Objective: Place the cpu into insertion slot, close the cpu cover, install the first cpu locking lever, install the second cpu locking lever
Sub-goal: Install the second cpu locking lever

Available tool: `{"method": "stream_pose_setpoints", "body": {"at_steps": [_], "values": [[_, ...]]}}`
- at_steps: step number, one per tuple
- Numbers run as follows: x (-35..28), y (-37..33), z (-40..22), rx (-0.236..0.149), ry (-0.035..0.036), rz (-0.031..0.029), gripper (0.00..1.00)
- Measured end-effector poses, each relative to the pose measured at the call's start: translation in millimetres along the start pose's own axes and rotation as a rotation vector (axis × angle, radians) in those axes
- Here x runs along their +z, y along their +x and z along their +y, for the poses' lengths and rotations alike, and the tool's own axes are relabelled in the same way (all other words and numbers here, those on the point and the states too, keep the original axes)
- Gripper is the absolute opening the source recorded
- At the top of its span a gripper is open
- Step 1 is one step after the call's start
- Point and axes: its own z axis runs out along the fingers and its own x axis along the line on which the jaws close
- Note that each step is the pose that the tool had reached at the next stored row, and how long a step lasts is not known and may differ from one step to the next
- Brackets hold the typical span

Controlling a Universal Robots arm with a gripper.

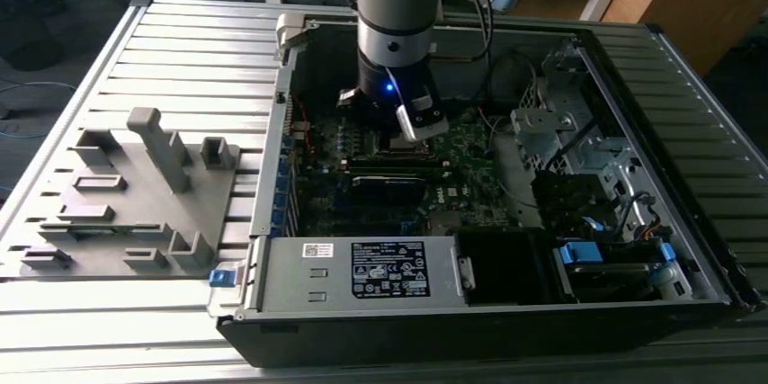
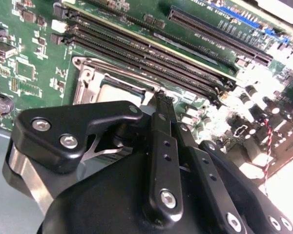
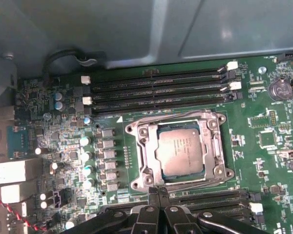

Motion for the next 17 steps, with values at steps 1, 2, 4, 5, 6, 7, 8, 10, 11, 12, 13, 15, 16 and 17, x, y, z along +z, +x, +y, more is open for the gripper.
{"method": "stream_pose_setpoints", "body": {"at_steps": [1,2,4,5,6,7,8,10,11,12,13,15,16,17], "values": [[0.2,0.2,1.4,0.000,0.0001,0.0000,0.11],[0.4,0.4,3.0,0.000,0.0001,0.0001,0.11],[0.8,0.8,5.9,0.000,0.0000,0.0000,0.11],[1.0,1.0,7.3,0.000,0.0001,0.0001,0.11],[1.4,1.2,8.4,0.000,0.0001,0.0001,0.11],[1.8,1.3,9.6,0.000,-0.0001,0.0000,0.11],[2.1,1.5,10.7,0.000,-0.0003,0.0000,0.11],[2.8,1.8,12.8,0.000,-0.0012,0.0002,0.11],[3.2,1.9,13.8,0.000,-0.0020,0.0003,0.11],[3.6,2.1,14.7,0.000,-0.0031,0.0004,0.11],[4.0,2.2,15.6,0.000,-0.0042,0.0006,0.11],[4.9,1.7,16.4,0.000,-0.0054,0.0006,0.11],[5.2,0.9,16.8,0.000,-0.0051,0.0008,0.11],[5.5,-0.4,17.2,0.000,-0.0050,0.0008,0.11]]}}
